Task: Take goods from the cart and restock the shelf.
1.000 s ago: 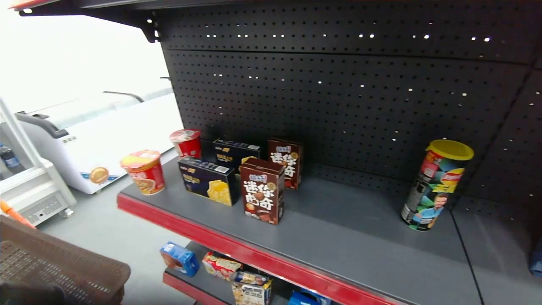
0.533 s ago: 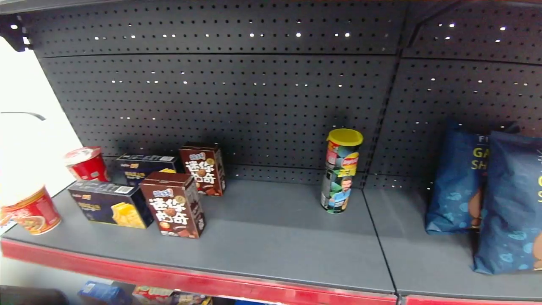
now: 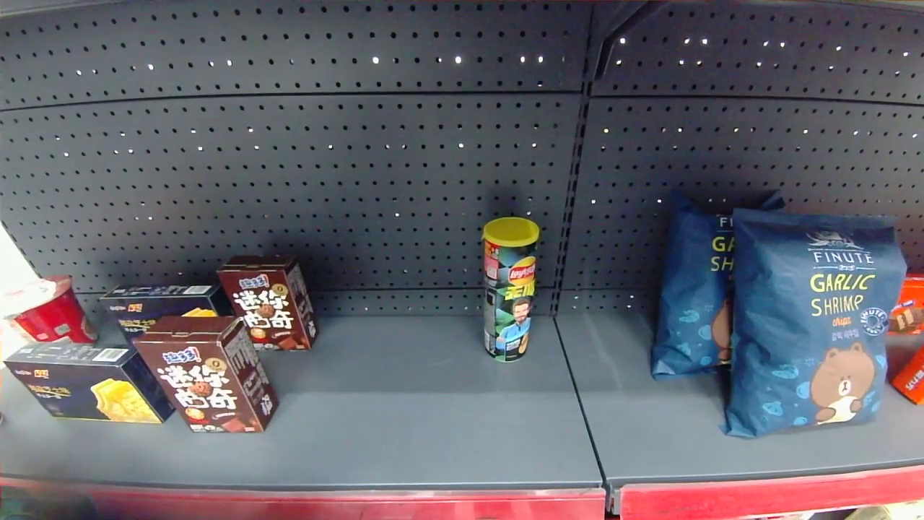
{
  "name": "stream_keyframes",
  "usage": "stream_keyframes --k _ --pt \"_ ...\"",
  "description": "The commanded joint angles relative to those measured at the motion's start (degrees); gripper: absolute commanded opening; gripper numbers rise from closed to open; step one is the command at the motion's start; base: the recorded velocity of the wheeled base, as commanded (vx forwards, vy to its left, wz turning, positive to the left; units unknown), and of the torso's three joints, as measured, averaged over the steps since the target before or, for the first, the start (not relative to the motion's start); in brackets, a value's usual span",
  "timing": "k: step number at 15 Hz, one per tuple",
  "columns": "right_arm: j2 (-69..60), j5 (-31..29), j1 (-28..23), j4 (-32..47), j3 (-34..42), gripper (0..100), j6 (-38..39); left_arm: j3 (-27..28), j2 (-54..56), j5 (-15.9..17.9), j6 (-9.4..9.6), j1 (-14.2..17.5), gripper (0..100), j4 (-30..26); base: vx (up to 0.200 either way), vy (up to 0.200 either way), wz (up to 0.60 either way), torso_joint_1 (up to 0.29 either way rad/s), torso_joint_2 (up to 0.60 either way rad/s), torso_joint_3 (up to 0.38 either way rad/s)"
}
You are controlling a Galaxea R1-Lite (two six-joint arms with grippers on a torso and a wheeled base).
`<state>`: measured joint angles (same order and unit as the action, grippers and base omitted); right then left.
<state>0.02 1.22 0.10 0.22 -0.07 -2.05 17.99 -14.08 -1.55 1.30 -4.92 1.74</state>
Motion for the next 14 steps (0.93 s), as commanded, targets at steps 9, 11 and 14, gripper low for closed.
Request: stream_keyframes --k 9,11,14 --pt "43.6 15.5 10.3 -13.7 -32.1 100 4.1 6.4 1.0 -6.1 2.83 -0.1 0 -8.4 0.000 0.000 0.00 0.000 0.00 0.000" --pt "47.0 16.4 14.6 -10.9 -34.9 100 2.4 6.4 1.0 -6.5 2.83 -0.1 0 -9.3 0.000 0.000 0.00 0.000 0.00 0.000" --pt "50.8 10.8 15.8 -4.2 -36.0 100 -3.1 5.6 0.9 -6.3 2.74 -0.3 0 -10.2 0.000 0.000 0.00 0.000 0.00 0.000"
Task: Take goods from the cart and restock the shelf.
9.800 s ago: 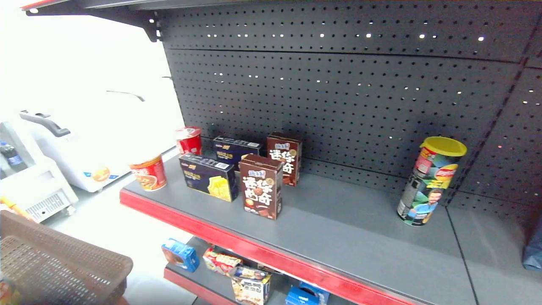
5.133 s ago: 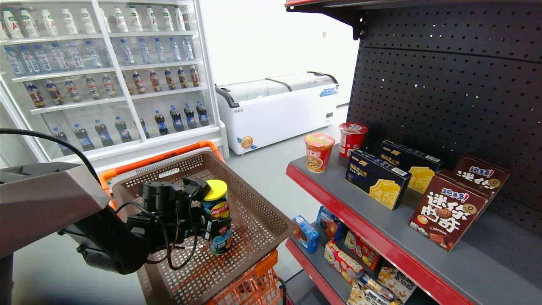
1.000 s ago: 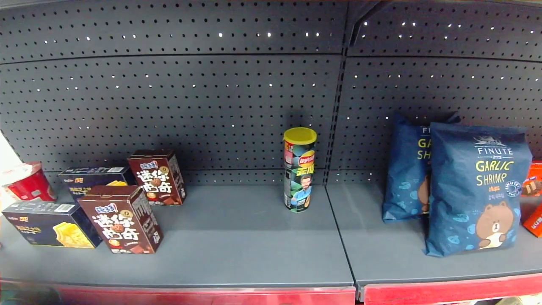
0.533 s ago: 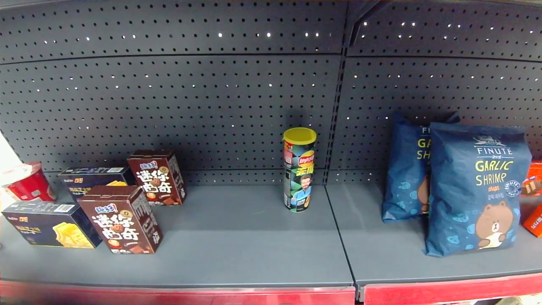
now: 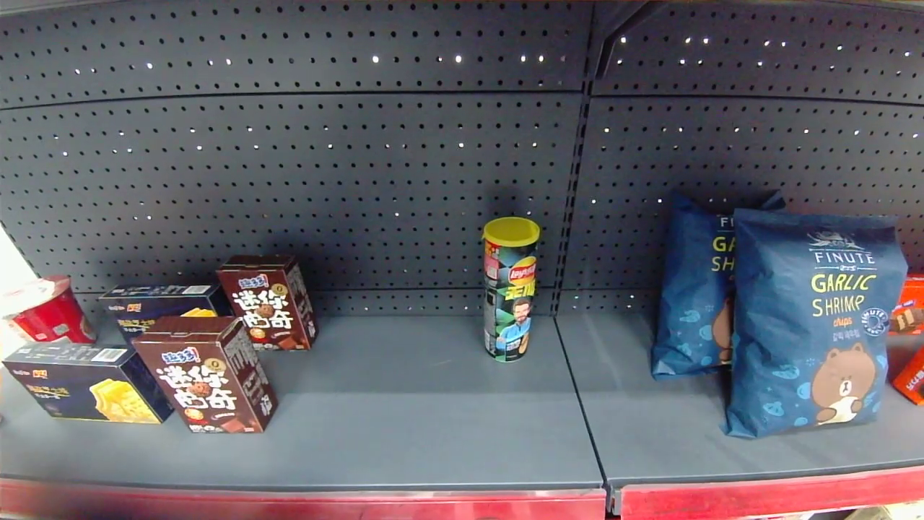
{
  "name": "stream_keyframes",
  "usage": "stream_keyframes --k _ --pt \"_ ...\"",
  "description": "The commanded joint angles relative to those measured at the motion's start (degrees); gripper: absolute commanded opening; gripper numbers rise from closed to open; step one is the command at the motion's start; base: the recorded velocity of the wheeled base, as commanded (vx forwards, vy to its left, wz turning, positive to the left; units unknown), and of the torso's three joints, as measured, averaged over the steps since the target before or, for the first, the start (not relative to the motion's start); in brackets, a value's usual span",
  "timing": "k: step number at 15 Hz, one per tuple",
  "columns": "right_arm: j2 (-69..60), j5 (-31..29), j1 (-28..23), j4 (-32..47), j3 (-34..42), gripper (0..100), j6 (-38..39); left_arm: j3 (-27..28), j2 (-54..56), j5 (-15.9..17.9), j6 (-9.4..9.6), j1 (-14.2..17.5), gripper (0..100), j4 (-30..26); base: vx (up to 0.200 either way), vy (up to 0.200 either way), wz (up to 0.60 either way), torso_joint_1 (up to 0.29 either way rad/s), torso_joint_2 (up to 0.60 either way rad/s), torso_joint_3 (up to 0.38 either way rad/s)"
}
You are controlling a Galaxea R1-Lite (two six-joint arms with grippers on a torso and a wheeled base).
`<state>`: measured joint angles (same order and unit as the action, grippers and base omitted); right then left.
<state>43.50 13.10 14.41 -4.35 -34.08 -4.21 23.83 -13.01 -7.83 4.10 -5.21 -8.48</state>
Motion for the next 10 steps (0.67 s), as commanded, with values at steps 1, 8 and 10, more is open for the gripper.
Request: stream_keyframes --k 1,8,10 --pt "8.7 -2.5 1.9 0.2 -2.0 100 -1.7 -0.5 -0.2 0.2 -0.05 -0.2 0 0.0 0.000 0.000 0.00 0.000 0.00 0.000" --pt "8.9 -2.3 3.1 -1.6 -2.0 100 -1.6 -2.7 -0.4 0.3 -0.49 -0.4 0 0.1 0.000 0.000 0.17 0.001 0.00 0.001" --pt "8.9 0.2 3.0 -4.1 -1.8 100 -0.7 -2.8 -0.4 0.3 -0.58 -0.4 0 0.1 0.000 0.000 0.30 0.001 0.00 0.001"
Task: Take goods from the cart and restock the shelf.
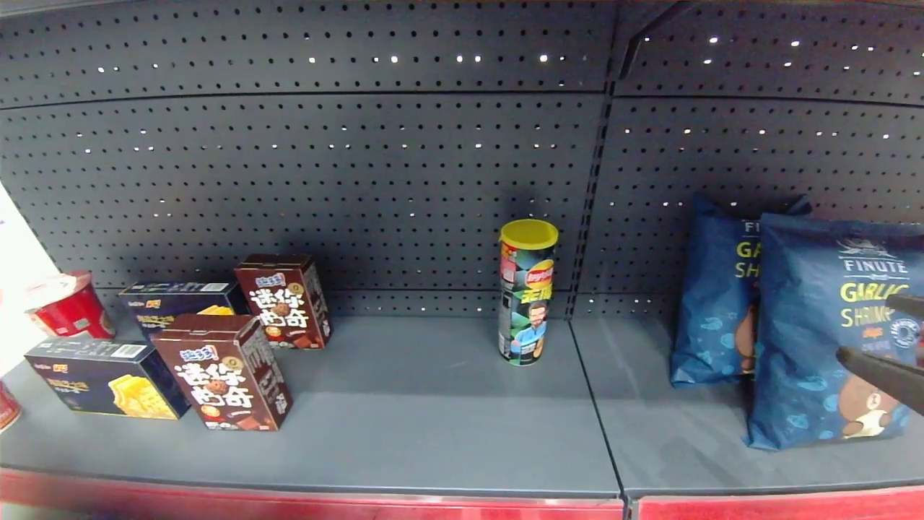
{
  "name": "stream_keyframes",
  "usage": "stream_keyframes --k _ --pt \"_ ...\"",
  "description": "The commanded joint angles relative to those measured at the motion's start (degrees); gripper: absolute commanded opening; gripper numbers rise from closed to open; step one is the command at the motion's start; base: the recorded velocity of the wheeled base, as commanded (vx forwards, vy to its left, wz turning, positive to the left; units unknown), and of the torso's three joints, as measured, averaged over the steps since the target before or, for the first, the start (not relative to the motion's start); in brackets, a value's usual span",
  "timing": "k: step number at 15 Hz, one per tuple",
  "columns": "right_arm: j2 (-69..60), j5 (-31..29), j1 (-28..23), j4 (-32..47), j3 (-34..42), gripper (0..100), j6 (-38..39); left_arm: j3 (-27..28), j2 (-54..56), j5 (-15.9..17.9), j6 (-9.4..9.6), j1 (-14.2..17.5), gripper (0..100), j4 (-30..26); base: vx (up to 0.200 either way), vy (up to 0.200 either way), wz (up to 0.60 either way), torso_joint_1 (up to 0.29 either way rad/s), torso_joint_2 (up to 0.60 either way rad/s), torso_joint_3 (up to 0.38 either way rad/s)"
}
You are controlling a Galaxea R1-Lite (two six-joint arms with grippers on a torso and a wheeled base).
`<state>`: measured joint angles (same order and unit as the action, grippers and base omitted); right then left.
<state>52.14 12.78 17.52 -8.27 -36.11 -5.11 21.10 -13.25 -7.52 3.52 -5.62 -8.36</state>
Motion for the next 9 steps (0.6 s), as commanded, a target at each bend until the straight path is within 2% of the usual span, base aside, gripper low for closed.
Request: stream_keyframes --k 1,3,4,5,7,9 --pt "0.3 1.0 -0.2 -0.2 0.6 100 0.3 -0.4 -0.1 0.0 -0.01 0.0 0 0.0 0.000 0.000 0.00 0.000 0.00 0.000" --pt "1.3 1.7 0.7 -1.0 3.1 100 -0.3 -0.8 0.0 0.0 -0.01 0.0 0 0.0 0.000 0.000 0.00 0.000 0.00 0.000" --pt "3.1 3.9 1.6 -3.3 3.9 100 0.2 -0.8 -0.1 0.0 -0.01 0.0 0 0.0 0.000 0.000 0.00 0.000 0.00 0.000" --pt "5.3 6.6 0.8 -6.9 4.3 100 0.2 -0.7 -0.1 0.0 -0.18 0.0 0 0.0 0.000 0.000 0.00 0.000 0.00 0.000" --pt "14.6 7.2 -0.4 -16.0 4.2 100 -0.6 -0.5 0.0 0.0 -1.24 0.0 0 0.1 0.000 0.000 0.00 0.000 0.00 0.000" --pt "21.9 7.4 -0.7 -23.0 4.4 100 -0.8 -0.5 0.0 0.0 -1.24 0.0 0 0.2 0.000 0.000 0.00 0.000 0.00 0.000"
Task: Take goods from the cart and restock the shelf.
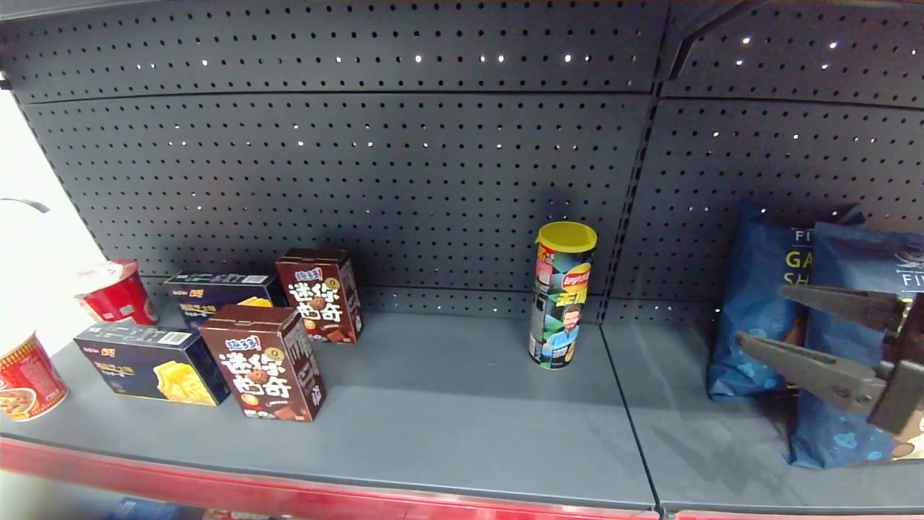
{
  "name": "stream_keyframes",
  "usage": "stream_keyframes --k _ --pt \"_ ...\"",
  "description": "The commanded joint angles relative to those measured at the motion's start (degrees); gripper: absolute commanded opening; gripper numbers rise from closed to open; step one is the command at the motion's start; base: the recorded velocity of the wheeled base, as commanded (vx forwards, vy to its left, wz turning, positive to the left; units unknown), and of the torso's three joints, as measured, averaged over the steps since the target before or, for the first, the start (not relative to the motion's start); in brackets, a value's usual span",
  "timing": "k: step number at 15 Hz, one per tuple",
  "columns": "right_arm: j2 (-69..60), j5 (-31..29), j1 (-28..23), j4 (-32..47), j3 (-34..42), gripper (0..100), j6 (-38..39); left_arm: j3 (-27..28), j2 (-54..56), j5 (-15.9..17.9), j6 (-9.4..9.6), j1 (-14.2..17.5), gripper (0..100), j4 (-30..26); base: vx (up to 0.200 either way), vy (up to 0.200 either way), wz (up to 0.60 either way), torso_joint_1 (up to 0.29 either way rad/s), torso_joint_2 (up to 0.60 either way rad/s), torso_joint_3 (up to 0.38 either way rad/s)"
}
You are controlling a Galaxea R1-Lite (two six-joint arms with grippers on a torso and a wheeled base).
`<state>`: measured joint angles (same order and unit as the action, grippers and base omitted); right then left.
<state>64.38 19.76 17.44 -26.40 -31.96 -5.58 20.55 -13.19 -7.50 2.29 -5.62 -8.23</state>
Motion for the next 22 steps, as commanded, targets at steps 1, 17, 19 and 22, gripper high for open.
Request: stream_keyframes --k 1,17,19,22 --pt "15.0 0.9 -0.6 -10.2 0.2 100 -0.4 0.1 -0.1 -0.1 -0.09 0.0 0 0.1 0.000 0.000 0.00 0.000 0.00 0.000" --pt "44.3 23.1 -3.9 -33.3 -6.9 100 -2.3 -1.7 2.0 0.1 -1.24 -0.9 0 -0.2 0.000 0.000 0.00 0.000 0.00 0.000" --pt "46.7 23.1 -3.8 -33.2 -10.0 100 -2.3 -1.5 2.0 0.0 -1.24 -1.3 0 -0.2 0.000 0.000 0.00 0.000 0.00 0.000" --pt "50.0 23.1 -3.9 -33.0 -13.8 100 -2.2 -1.4 1.9 0.0 -1.24 -1.3 0 -0.2 0.000 0.000 0.00 0.000 0.00 0.000"
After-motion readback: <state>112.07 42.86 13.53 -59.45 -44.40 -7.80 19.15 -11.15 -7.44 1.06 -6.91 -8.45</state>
